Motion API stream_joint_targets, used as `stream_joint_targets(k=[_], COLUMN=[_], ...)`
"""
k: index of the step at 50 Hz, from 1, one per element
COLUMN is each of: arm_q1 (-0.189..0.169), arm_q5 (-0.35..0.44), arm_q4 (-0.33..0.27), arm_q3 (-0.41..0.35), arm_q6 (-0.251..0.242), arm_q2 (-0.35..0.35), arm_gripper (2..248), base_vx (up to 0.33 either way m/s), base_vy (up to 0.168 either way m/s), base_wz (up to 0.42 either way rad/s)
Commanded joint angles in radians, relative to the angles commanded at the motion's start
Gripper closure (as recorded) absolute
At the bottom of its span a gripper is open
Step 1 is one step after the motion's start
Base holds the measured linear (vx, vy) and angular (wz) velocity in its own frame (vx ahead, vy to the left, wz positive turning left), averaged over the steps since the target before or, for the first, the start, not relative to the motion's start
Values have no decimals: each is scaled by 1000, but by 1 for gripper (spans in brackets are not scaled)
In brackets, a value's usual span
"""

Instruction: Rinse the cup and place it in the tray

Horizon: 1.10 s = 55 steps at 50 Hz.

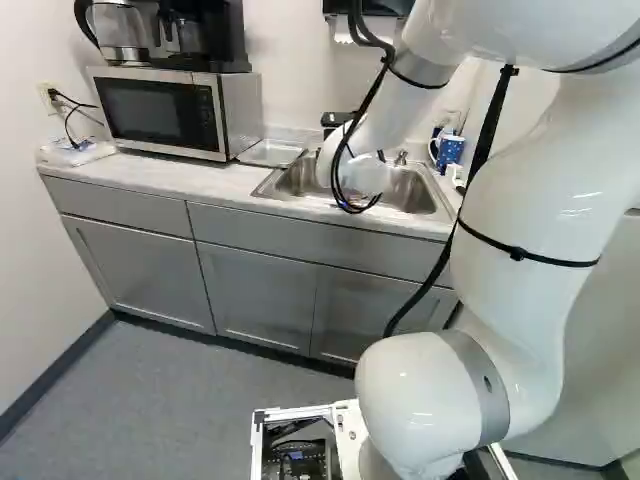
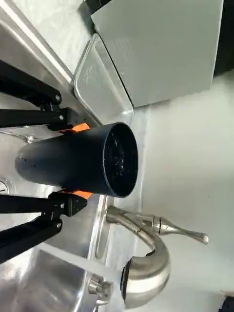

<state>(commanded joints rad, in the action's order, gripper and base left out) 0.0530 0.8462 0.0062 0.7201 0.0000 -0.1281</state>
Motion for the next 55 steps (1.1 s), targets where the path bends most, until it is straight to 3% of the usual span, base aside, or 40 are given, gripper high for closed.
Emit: stream_joint_targets(k=[14,55], arm_q1=[35,64], arm_q5=[-25,-87], arm_q4=[0,0], arm_q3=[37,68], arm_q6=[0,0], arm_q2=[-4,53], arm_gripper=[125,125], base_vx=[0,0], base_vy=[0,0], base_wz=[0,0])
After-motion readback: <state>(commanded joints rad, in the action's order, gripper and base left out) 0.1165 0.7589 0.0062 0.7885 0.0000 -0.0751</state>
